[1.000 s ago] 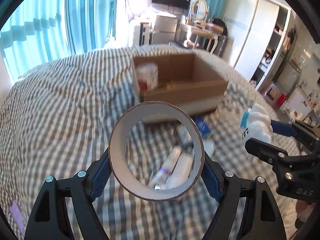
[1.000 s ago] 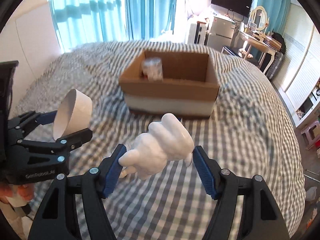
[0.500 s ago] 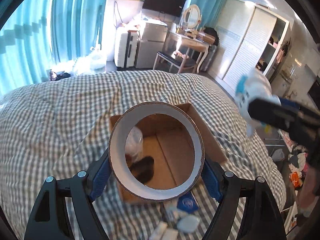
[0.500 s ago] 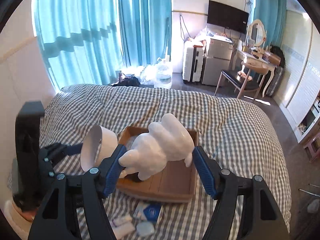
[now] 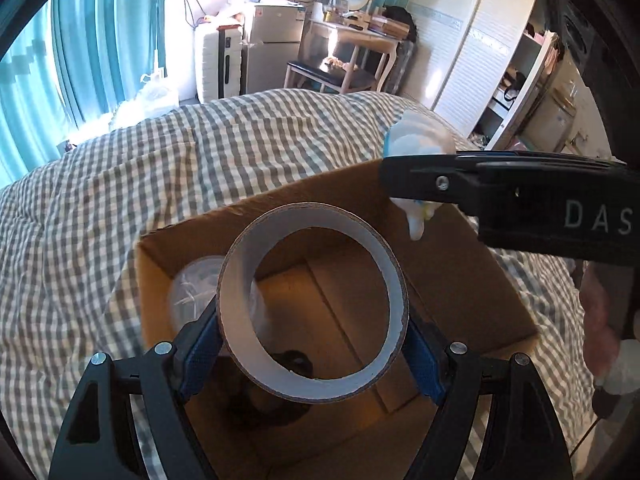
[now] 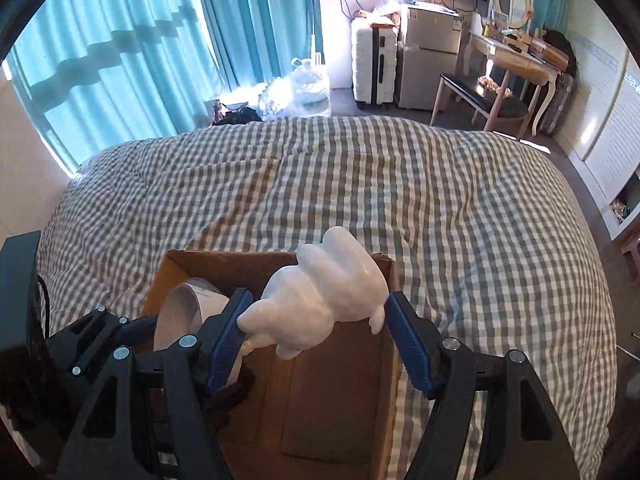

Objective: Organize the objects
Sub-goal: 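Lower tape roll and hand-shaped bottle into the box and open both tools, then withdraw both tools from the box back to the remaining items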

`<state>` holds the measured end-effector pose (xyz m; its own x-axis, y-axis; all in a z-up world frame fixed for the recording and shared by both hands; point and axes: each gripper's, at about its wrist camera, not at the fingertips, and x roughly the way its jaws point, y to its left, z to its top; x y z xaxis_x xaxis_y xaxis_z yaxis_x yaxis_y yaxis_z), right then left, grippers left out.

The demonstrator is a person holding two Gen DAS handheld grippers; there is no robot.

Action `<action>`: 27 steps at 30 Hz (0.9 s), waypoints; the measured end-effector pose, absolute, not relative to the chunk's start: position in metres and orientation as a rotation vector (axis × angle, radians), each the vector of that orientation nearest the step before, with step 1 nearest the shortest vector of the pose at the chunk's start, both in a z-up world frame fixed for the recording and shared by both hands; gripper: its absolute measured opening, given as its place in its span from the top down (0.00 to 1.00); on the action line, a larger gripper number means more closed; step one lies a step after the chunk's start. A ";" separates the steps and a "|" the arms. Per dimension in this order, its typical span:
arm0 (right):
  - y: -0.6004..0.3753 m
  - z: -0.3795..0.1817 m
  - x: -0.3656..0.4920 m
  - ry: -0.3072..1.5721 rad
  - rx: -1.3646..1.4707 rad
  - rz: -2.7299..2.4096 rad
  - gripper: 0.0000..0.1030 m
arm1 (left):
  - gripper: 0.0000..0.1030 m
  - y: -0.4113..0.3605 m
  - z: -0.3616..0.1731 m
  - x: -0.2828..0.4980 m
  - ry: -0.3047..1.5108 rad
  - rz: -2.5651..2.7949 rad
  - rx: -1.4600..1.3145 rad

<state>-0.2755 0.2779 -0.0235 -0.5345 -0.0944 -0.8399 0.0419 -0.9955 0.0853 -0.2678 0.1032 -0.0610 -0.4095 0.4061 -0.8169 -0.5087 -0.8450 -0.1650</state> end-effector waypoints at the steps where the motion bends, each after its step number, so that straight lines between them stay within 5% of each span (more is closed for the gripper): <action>1: 0.280 -0.025 -0.275 -0.089 1.474 -2.688 0.33 | 0.20 0.106 -0.065 -0.269 0.149 2.248 -1.269; 15: 0.305 -0.006 -0.257 -0.255 1.432 -2.718 0.24 | 0.11 0.099 -0.063 -0.261 0.088 2.236 -1.298; 24: 0.289 0.094 -0.166 -0.092 1.218 -2.889 0.24 | 0.11 0.062 0.034 -0.198 0.086 2.399 -1.128; 27: 0.272 0.128 -0.126 0.019 1.095 -2.961 0.15 | 0.11 0.045 0.067 -0.174 0.095 2.487 -1.055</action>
<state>-0.1259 0.2724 0.1279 -0.7592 0.0193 -0.6506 -0.0109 -0.9998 -0.0169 -0.1738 0.0449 0.0671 -0.6151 0.3644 -0.6992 -0.4167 -0.9031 -0.1040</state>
